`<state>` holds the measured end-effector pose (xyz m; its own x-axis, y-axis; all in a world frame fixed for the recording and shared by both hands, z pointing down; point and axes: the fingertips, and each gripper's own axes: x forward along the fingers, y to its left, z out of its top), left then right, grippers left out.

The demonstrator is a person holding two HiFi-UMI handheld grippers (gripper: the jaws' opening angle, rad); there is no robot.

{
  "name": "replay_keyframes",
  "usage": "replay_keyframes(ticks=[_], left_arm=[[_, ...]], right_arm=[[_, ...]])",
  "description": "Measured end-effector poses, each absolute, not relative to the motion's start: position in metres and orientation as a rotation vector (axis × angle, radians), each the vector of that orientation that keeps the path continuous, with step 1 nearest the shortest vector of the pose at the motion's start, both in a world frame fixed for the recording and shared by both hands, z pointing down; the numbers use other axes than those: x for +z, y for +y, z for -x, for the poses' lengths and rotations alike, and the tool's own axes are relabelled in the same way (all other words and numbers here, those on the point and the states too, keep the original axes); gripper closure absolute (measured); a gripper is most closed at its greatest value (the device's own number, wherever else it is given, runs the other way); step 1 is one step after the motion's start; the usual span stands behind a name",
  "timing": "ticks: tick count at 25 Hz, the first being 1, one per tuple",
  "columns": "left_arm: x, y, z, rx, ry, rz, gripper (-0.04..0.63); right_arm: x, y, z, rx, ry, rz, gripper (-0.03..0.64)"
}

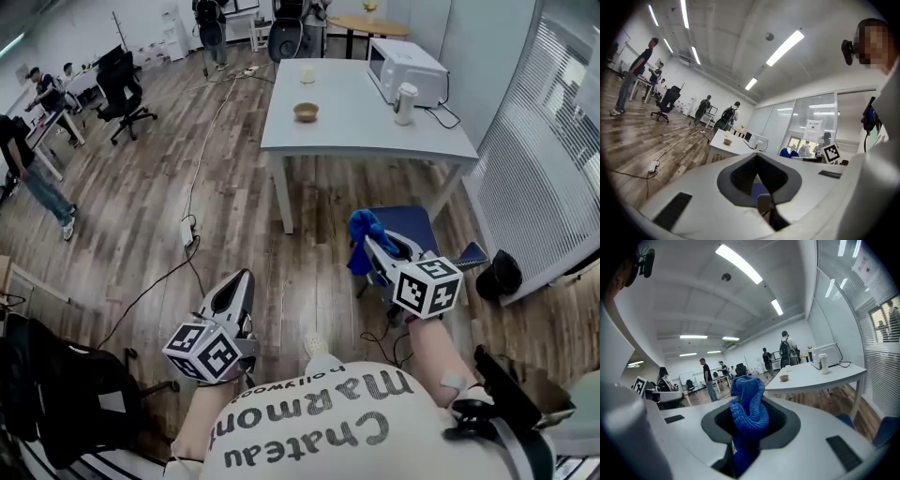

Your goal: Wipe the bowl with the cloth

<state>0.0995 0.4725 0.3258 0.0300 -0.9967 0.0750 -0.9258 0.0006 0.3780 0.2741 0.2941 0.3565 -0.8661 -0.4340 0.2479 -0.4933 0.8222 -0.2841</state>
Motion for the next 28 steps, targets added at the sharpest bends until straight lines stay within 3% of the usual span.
replay_keyframes(ticks=[15, 28], left_arm=[[0.312, 0.321, 0.018, -0.472, -2.077, -1.898, 0.604], [0.354, 0.259, 0.037, -0.387, -1.988, -1.867, 0.604]], right_arm=[[0.345, 0.136, -0.142, 0.479, -2.890, -0.559, 0.529], [0.406, 0.101, -0.108, 0.651, -2.792, -0.515, 0.529]])
